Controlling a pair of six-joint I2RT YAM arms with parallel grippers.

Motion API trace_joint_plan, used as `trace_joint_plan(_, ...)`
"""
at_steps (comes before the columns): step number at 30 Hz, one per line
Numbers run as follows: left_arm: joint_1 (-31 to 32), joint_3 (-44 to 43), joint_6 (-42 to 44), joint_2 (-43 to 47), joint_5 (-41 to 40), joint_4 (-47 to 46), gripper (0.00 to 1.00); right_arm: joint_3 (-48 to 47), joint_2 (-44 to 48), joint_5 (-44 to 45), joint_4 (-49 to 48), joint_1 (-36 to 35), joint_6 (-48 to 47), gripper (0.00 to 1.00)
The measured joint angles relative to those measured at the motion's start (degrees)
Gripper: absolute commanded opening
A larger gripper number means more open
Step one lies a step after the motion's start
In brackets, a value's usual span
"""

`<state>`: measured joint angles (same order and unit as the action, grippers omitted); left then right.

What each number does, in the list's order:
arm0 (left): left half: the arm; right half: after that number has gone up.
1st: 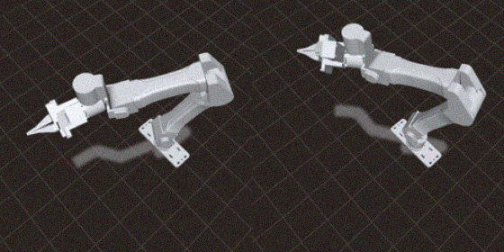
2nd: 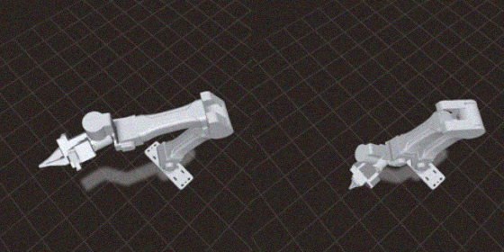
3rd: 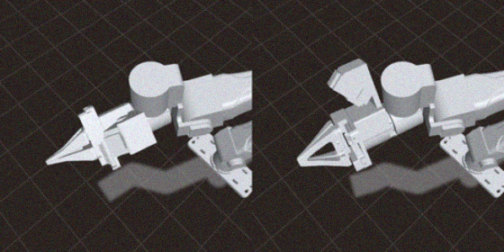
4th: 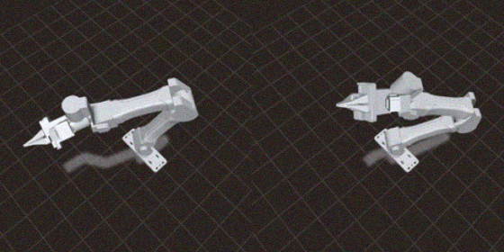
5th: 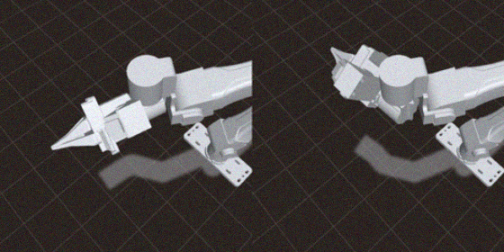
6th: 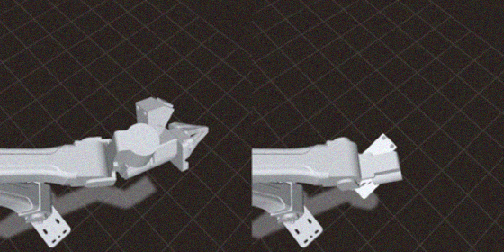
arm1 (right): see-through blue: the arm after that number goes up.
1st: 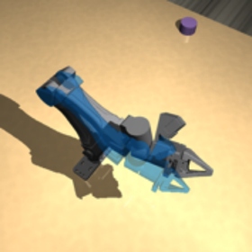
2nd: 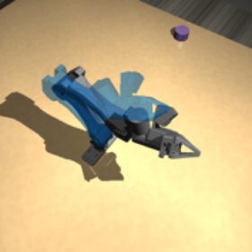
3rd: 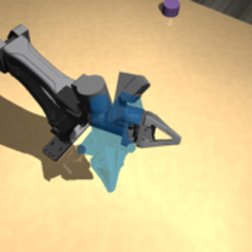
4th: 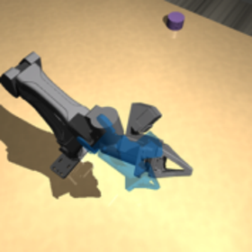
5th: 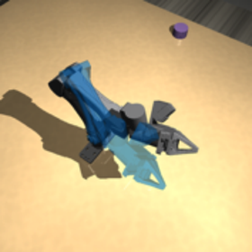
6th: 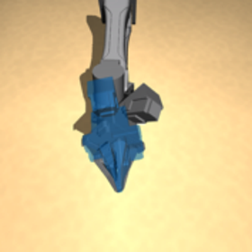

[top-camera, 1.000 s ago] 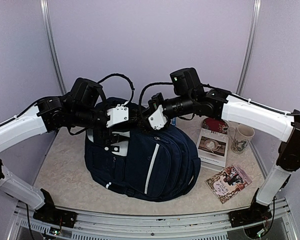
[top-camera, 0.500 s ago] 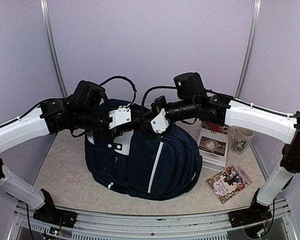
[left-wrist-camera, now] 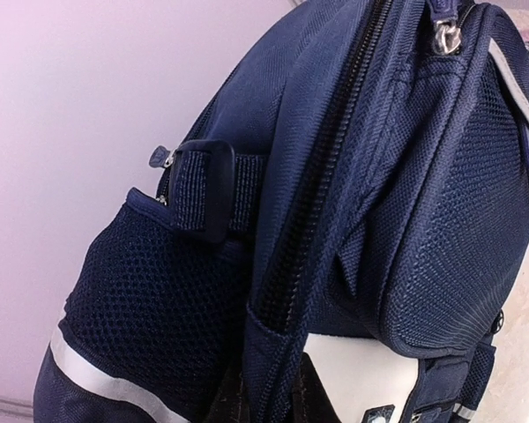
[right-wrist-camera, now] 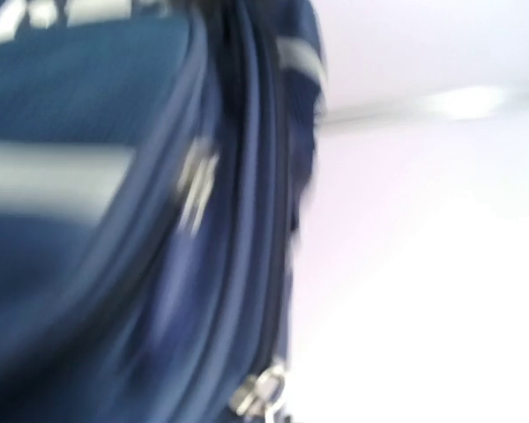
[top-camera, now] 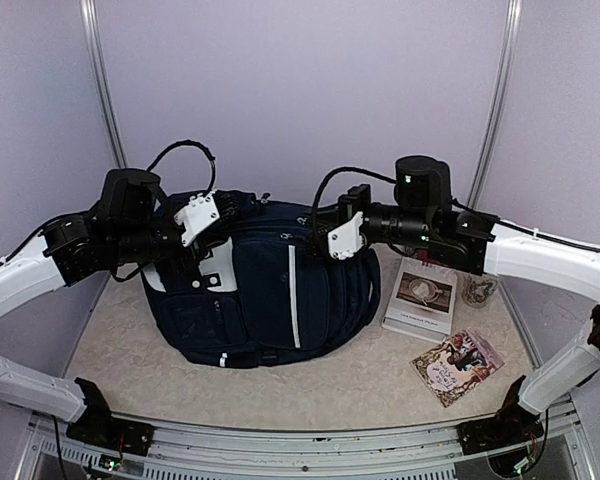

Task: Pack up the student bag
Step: Unzip the largest pocket of the student bag.

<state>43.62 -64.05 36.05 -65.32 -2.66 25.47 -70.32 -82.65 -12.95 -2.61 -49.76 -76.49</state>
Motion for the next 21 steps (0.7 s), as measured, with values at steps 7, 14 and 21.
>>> trace_joint_plan(7,-4.8,3.0,-5.6,7.5,3.2,-3.0,0.0,13.2,9.8,2.6,-9.2,4.0,7.5,0.0)
trace_joint_plan(14,-6.0,7.4,-9.4,11.1,13.1,-6.0,0.2,15.8,12.3,0.2,-14.0,5.0,13.6,0.0)
trace_joint_plan(21,-4.2,7.6,-9.3,9.7,18.7,-5.7,0.9,5.7,8.3,-4.0,-10.4,8.1,14.6,0.0)
